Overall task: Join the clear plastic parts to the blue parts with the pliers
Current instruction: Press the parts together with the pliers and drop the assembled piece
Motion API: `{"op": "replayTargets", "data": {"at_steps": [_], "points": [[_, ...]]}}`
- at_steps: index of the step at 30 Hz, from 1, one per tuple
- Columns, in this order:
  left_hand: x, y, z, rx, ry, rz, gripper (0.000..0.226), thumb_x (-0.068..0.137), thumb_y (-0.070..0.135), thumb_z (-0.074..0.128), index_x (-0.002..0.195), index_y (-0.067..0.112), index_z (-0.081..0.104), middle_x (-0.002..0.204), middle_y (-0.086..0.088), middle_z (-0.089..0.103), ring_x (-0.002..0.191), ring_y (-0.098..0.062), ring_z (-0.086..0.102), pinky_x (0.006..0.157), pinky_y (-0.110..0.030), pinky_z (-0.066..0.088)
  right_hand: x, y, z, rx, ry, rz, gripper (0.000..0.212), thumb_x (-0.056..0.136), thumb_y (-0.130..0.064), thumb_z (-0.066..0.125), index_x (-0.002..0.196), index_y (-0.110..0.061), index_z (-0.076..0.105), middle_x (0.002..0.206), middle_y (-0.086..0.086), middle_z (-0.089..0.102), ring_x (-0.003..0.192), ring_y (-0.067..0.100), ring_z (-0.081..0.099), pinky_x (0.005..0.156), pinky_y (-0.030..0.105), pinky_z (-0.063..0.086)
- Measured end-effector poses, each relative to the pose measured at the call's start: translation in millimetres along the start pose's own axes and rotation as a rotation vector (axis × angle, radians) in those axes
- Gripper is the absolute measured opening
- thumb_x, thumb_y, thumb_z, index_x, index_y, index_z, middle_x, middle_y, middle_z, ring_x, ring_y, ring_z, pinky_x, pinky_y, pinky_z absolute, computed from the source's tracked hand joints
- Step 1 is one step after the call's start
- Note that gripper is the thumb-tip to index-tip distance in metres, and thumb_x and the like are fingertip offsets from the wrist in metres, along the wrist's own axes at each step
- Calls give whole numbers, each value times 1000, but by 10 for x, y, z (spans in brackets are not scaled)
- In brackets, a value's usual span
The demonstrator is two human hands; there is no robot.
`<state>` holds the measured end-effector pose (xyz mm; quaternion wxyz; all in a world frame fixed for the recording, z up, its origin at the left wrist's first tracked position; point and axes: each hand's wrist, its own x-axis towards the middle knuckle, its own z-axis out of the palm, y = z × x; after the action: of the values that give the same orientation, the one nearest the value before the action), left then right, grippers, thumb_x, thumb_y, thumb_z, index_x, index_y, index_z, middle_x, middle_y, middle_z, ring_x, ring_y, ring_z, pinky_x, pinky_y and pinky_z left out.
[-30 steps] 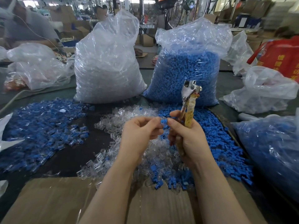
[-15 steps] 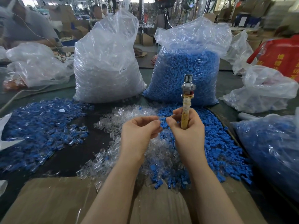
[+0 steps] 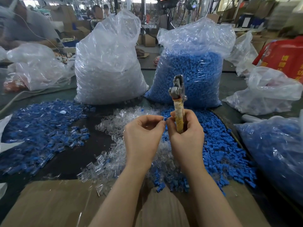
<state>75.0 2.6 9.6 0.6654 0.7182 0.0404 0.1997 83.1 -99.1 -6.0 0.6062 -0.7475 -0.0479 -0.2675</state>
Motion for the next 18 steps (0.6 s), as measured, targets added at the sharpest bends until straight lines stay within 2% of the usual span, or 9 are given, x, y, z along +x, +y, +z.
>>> {"op": "replayTargets", "data": {"at_steps": [5,9,14,18], "points": [[9,-11,9,30,3,43,16,78,10,80,80,25,75,74,13,73,71,-2,70,66,-14,54,37,2,-26,-17,-49,9,24,88,-12,67,89,-34,57,86,-14,64,72,6,60,62,15,47],[40,-53,-14,11,28,31,13,80,12,79,79,23,73,74,8,73,72,-7,71,69,-20,58,75,-5,-75,7,-154,39,22,90,-11,65,89,-31,59,85,-10,66,75,11,62,66,18,51],[102,-82,-81,-211,15,-81,11,85,4,73,82,15,70,71,3,74,70,-12,72,66,-16,54,162,64,-270,-5,-385,183,16,88,-14,66,92,-28,60,76,-1,58,69,9,55,63,18,47],[126,-70,-122,-359,19,-102,9,87,2,69,84,11,70,69,2,72,67,-11,69,67,-17,55,165,106,-377,-61,-546,268,19,77,-26,65,95,-26,59,76,-6,53,70,13,49,70,33,42]]}}
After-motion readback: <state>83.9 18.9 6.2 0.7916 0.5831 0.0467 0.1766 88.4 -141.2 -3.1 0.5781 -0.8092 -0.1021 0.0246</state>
